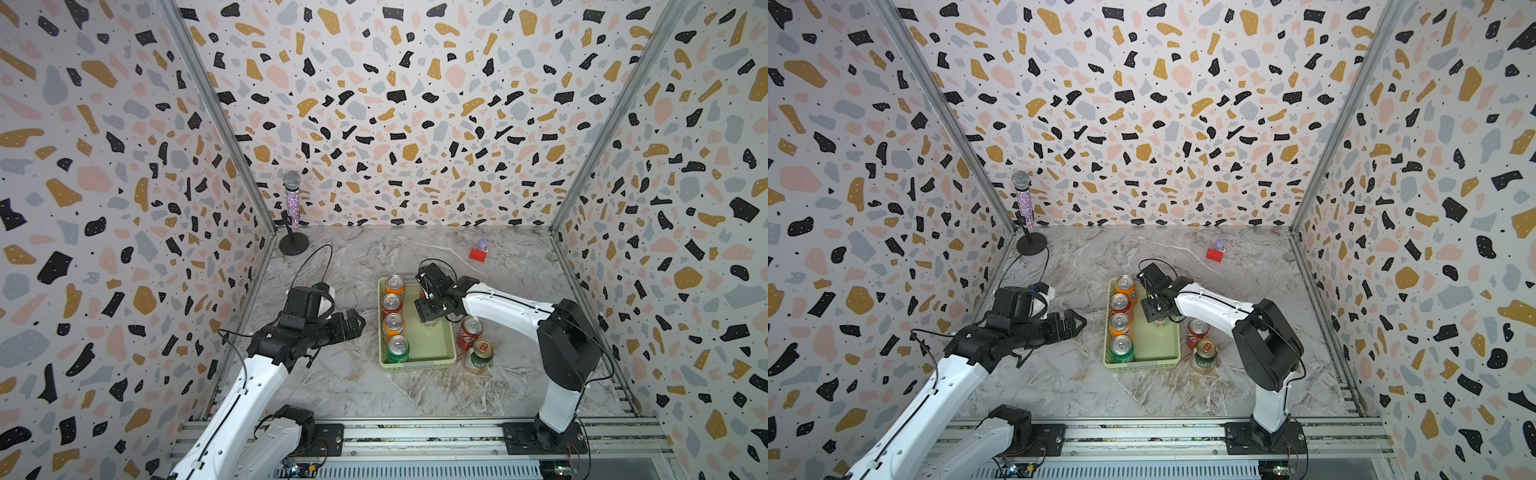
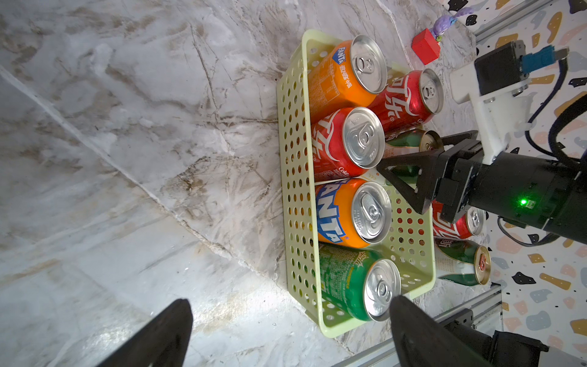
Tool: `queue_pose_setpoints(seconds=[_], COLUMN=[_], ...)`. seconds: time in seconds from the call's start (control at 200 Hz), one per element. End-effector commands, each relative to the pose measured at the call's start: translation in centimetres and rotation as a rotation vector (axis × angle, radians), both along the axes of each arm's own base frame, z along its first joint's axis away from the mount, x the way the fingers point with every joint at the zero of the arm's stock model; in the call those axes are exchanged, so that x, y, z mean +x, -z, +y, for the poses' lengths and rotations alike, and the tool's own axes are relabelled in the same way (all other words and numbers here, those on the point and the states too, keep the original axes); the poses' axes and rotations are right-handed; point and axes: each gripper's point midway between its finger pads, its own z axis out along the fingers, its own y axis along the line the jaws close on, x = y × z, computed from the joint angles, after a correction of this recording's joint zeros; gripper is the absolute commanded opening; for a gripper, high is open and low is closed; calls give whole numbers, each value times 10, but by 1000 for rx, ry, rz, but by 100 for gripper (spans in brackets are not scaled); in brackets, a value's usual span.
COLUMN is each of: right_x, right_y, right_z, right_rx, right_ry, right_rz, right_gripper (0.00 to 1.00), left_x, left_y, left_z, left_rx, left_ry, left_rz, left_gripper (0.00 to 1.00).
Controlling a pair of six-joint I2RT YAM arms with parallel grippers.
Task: Take out the drinks from the basket
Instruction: Pick up the drink from the basket, then place the drink at the center of the board.
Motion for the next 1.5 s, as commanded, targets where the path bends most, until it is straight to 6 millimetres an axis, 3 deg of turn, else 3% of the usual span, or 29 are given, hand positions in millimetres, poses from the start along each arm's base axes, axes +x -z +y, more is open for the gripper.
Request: queue_pose_setpoints(seconds=[0.0, 0.385, 0.661, 0.861, 1.016, 1.251, 1.497], right_x=[-3, -13, -21, -26, -24, -9, 10], right_y=[-21, -67, -110, -149, -168, -167, -138], right_z=[0, -9, -16, -33, -56, -85, -85], right_rx=[9, 56, 106, 146, 152, 114, 114], right_ry=[-1, -11, -26, -19, 10, 70, 93], right_rz=[-24, -77, -132, -190, -223, -226, -176], right_gripper=[40, 28, 27, 27, 28, 29, 29], left_x=[4, 4, 4, 4, 5, 5, 4], left_y=[-2, -2, -2, -1, -1, 1, 1], left_z=[-2, -1, -1, -1, -1, -1, -1], left_rx=[-16, -14, -11, -11, -9, -10, -15], left_ry=[3, 0, -2, -2, -3, -3, -3], left_rz=[-26, -26, -27, -22, -23, -18, -16], left_gripper=[100, 100, 100, 100, 100, 100, 100])
